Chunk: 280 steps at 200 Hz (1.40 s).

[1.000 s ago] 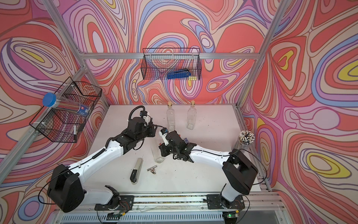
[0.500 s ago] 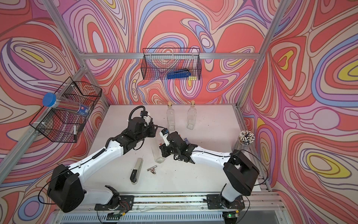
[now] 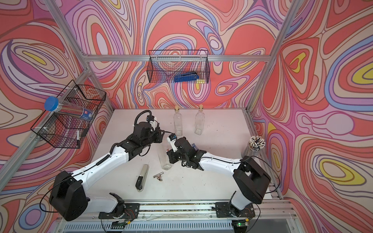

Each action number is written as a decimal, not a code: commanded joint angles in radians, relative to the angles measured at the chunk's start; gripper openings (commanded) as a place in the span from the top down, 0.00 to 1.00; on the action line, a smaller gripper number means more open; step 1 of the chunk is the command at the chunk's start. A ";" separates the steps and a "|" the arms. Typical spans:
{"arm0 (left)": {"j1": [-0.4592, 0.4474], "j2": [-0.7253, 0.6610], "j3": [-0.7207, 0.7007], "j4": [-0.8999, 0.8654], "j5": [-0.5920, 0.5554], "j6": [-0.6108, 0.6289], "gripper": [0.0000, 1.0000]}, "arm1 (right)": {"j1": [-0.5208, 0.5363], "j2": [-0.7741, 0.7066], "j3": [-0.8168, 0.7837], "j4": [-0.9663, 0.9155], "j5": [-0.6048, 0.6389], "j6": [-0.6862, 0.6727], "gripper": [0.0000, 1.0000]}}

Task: Remove the label from the bottle
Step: Tear open the label from the bottle.

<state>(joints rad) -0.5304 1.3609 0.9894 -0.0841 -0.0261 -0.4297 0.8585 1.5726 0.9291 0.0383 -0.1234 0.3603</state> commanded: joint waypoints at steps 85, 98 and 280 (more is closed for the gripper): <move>-0.003 -0.003 -0.014 -0.078 0.008 0.043 1.00 | -0.029 -0.016 -0.015 -0.056 0.098 -0.009 1.00; -0.003 -0.003 -0.014 -0.078 0.008 0.045 1.00 | -0.029 -0.016 -0.015 -0.058 0.103 -0.011 1.00; -0.003 -0.011 -0.012 -0.082 0.011 0.049 1.00 | -0.029 -0.017 0.004 -0.084 0.154 -0.018 1.00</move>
<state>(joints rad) -0.5304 1.3609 0.9894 -0.0845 -0.0185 -0.4221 0.8528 1.5726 0.9302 0.0090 -0.0521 0.3523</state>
